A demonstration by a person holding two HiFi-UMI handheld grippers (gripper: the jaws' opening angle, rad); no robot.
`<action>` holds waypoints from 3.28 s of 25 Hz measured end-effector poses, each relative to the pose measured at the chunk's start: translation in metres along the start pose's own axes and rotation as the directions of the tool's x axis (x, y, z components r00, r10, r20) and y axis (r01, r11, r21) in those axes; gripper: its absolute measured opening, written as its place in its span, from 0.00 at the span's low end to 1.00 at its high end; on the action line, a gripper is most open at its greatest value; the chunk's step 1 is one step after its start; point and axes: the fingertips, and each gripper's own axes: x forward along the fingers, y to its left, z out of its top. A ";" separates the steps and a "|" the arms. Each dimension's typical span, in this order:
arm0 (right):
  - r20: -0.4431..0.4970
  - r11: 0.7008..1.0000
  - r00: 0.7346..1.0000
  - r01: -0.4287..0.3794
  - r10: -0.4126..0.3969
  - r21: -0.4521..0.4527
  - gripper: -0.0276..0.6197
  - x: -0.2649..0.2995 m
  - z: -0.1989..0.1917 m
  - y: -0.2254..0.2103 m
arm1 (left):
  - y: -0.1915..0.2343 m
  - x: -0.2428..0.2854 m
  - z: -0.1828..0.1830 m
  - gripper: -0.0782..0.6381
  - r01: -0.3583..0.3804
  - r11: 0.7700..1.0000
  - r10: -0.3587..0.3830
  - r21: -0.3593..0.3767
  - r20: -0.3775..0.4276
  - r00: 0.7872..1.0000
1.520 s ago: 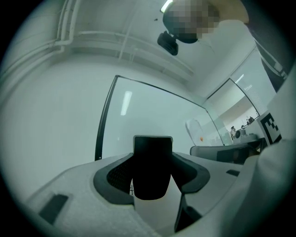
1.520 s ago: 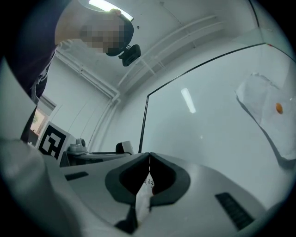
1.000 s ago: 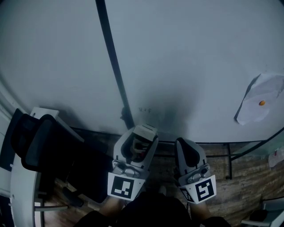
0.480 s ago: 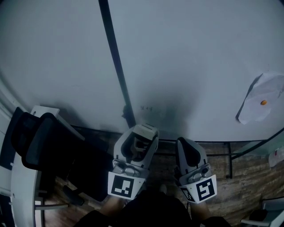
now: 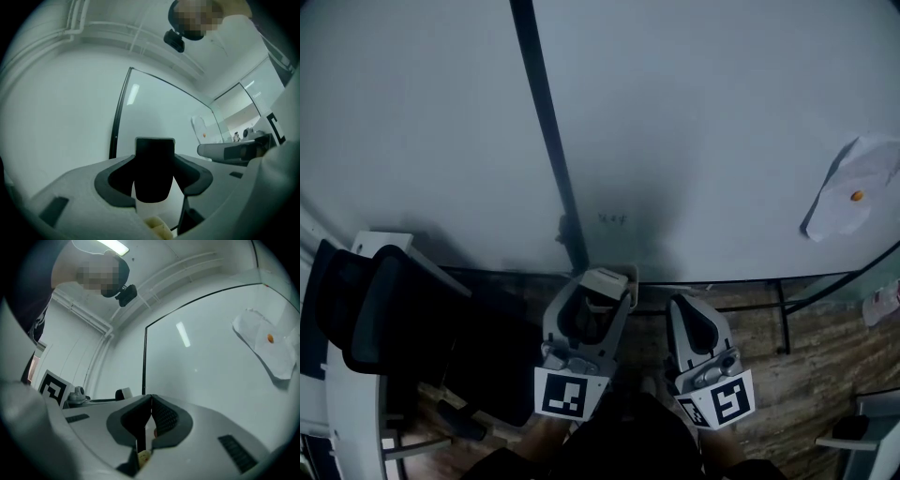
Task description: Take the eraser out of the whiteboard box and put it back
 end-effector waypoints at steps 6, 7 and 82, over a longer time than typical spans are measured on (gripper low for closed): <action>-0.053 0.999 0.998 0.019 -0.017 0.033 0.05 -0.015 -0.037 -0.004 | 0.000 -0.005 -0.049 0.43 -0.055 0.998 0.054 -0.012 -0.075 0.996; -0.071 0.999 0.997 0.014 -0.012 0.040 0.05 -0.017 -0.046 -0.005 | 0.000 -0.005 -0.058 0.43 -0.075 0.997 0.073 -0.014 -0.088 0.993; -0.216 0.945 0.952 -0.152 0.219 0.290 0.05 -0.028 -0.185 -0.039 | -0.010 0.027 -0.221 0.52 -0.298 0.949 0.315 0.102 -0.319 0.894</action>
